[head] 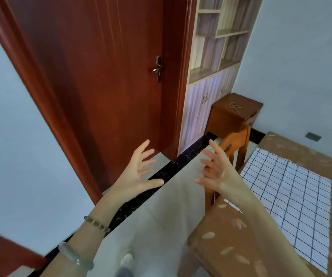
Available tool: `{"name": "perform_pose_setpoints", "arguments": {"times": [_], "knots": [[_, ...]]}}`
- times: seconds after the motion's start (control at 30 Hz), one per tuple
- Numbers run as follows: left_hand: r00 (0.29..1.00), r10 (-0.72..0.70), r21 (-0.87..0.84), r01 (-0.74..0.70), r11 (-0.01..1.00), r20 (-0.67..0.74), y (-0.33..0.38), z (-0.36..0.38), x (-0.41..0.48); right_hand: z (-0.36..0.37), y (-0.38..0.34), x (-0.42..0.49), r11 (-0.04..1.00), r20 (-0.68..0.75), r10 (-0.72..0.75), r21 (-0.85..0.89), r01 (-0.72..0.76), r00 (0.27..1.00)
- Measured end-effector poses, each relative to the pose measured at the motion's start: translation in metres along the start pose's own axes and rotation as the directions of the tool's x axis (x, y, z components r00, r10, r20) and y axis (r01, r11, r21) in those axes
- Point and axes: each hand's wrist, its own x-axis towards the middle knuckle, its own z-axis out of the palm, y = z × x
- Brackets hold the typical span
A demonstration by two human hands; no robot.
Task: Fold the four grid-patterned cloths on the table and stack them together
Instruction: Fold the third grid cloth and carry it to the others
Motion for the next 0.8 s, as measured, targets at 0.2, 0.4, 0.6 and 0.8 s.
{"name": "perform_pose_setpoints", "arguments": {"times": [0.2, 0.4, 0.6, 0.8], "knots": [[0.984, 0.017, 0.019, -0.021, 1.0, 0.178, -0.031, -0.072, 0.121, 0.022, 0.016, 0.102, 0.998, -0.184, 0.063, 0.02, -0.06, 0.981], [0.921, 0.037, 0.016, -0.046, 0.999, 0.388, -0.043, -0.103, 0.231, 0.037, 0.008, 0.161, 0.99, -0.378, 0.135, 0.078, -0.114, 0.916], [0.796, 0.088, -0.048, -0.073, 0.996, 0.599, -0.055, -0.07, 0.321, 0.014, 0.022, 0.189, 0.98, -0.583, 0.201, 0.125, -0.157, 0.787], [0.675, 0.162, -0.094, -0.136, 0.986, 0.72, -0.06, -0.015, 0.415, -0.027, 0.054, 0.217, 0.974, -0.724, 0.225, 0.154, -0.164, 0.652]]}}
